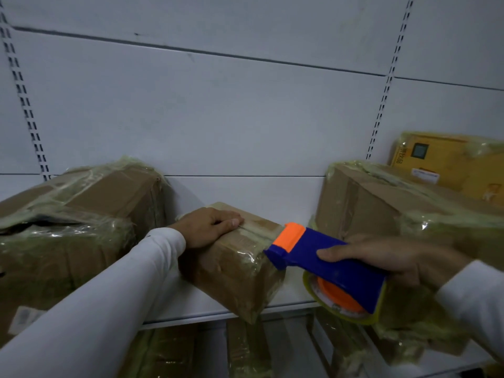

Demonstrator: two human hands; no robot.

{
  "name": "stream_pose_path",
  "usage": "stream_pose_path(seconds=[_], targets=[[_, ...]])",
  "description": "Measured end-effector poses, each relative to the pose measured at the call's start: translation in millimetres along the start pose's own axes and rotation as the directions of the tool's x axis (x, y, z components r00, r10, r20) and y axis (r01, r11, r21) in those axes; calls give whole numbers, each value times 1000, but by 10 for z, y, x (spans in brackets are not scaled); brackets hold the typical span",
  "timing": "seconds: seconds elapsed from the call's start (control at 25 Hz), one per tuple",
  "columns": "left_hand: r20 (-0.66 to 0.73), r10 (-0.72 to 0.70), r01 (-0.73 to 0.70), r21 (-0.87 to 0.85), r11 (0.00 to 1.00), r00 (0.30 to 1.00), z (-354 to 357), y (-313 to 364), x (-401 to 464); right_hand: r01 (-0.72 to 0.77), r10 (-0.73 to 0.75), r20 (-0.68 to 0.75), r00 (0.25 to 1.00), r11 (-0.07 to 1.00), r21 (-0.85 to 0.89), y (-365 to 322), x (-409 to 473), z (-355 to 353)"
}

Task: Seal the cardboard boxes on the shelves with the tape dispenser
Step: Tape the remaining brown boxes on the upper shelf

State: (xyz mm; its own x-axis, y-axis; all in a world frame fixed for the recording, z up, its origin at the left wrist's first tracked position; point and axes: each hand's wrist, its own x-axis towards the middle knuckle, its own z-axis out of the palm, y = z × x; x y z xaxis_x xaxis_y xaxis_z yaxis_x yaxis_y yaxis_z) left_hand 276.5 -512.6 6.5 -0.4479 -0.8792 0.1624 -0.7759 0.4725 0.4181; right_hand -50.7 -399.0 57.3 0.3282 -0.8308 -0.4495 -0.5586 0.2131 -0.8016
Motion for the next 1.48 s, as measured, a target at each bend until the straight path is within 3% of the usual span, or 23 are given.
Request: stream_pose_path(seconds=[0.24, 0.44, 0.64, 0.8, 1.0, 1.08, 1.16, 1.28, 1.48], targets=[[-62, 31, -25, 90, 996, 998, 28, 225, 59, 77, -68, -67, 995, 986, 148, 282, 333, 291], [-74, -1, -6, -91, 996, 997, 144, 208, -11, 100, -90, -59, 994, 979, 176, 97, 600, 506], [-74, -7, 1, -81, 997, 997, 91, 62, 13, 136, -129, -79, 989, 987, 89, 39, 492, 393], [-77, -21, 14, -88, 996, 997, 89, 21, 40, 55, -54, -74, 996, 999, 1, 233, 212, 247], [-60, -112, 103, -144, 984, 992, 110, 88, 52, -36, -6, -226, 974, 983, -181, 22, 395, 502], [-45, -103, 99, -74, 992, 994, 101, 100, 32, -67, -4, -270, 963, 965, -252, -94, 527, 578], [-53, -48, 49, 17, 999, 997, 131, 90, 17, -111, -10, -294, 956, 913, -391, -214, 618, 608], [-38, -44, 45, 13, 999, 998, 133, 74, 14, -171, -83, -335, 939, 730, -661, -434, 702, 627], [-60, -49, 47, -23, 999, 997, 135, 51, -13, -313, -109, -403, 909, 461, -830, -335, 713, 666]])
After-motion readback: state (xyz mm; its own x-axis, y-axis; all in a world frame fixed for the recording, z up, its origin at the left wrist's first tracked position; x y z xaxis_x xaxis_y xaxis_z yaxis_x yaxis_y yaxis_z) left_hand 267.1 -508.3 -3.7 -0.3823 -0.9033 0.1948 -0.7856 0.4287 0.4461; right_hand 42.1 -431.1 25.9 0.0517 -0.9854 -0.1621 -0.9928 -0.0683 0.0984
